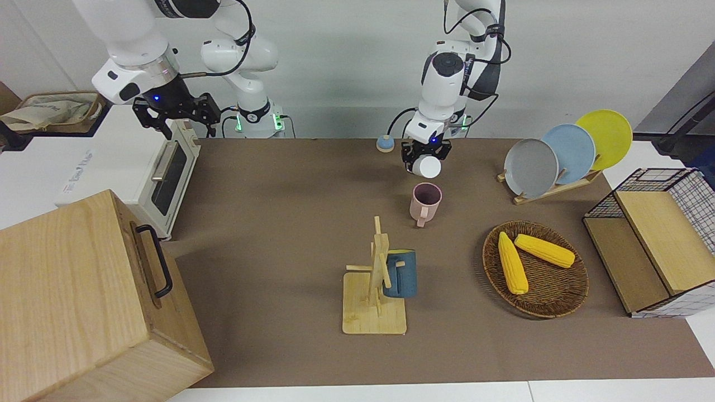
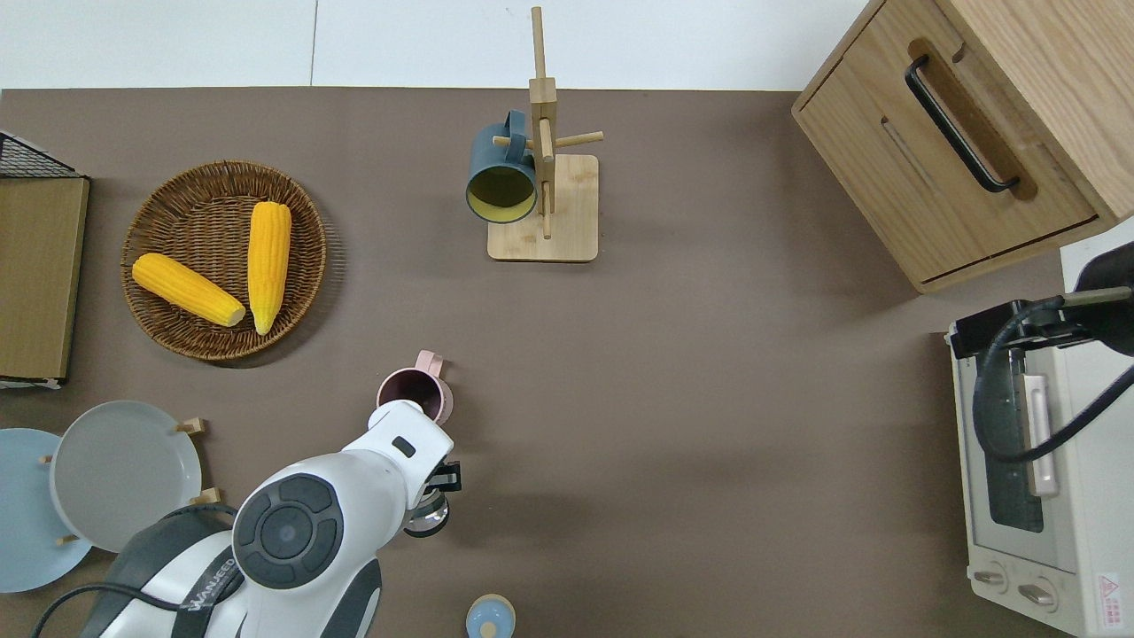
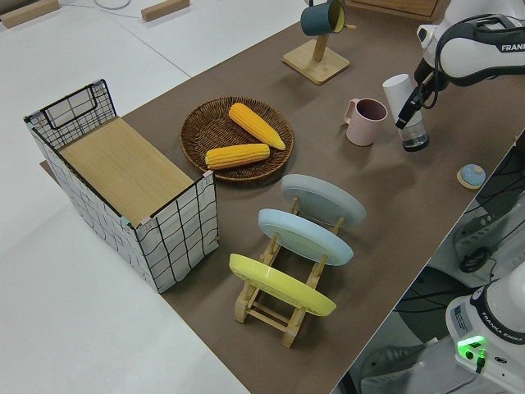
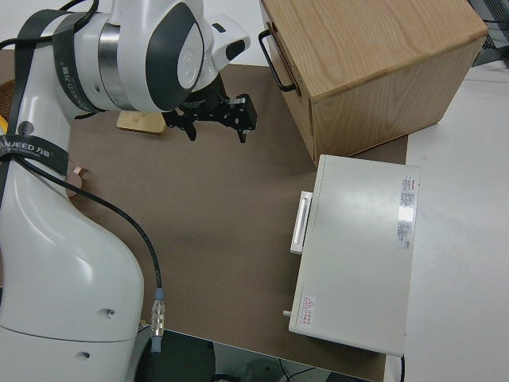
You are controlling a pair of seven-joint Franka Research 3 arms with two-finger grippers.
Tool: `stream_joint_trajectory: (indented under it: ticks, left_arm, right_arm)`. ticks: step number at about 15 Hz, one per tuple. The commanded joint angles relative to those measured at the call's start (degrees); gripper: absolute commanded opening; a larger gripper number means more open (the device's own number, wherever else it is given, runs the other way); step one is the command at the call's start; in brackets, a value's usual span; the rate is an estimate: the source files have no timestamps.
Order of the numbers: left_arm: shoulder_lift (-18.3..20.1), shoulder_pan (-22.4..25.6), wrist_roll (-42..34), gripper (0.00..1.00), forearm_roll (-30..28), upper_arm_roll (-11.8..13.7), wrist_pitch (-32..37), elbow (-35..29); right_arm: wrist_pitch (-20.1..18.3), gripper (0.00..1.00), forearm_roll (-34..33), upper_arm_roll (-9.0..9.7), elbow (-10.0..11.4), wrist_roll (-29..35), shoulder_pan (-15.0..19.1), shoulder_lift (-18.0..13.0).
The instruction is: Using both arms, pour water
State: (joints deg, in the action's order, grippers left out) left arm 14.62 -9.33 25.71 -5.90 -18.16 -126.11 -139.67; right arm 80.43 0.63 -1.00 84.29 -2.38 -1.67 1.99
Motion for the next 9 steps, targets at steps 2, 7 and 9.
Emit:
stream_joint_trajectory:
  ticks: [2, 7, 9]
  left_arm:
    - [0.5, 0.5, -4.0, 0.0, -0.7, 2.0, 5.3, 2.1]
    - [-2.7, 0.5, -5.3, 0.0, -1.0, 3.4, 13.3, 7.6]
    - [-3.3, 0.5, -5.4, 0.0, -1.0, 3.4, 14.4, 8.4]
  right_arm:
    - [-0.4, 0.992, 0.2, 0.38, -0.1, -1.0, 0.4, -0.4]
    - [-0.3, 0.992, 0.3, 0.47, -0.1, -1.0, 0.0, -0.4]
    - [-0.3, 0.992, 0.3, 0.47, -0.1, -1.0, 0.0, -0.4]
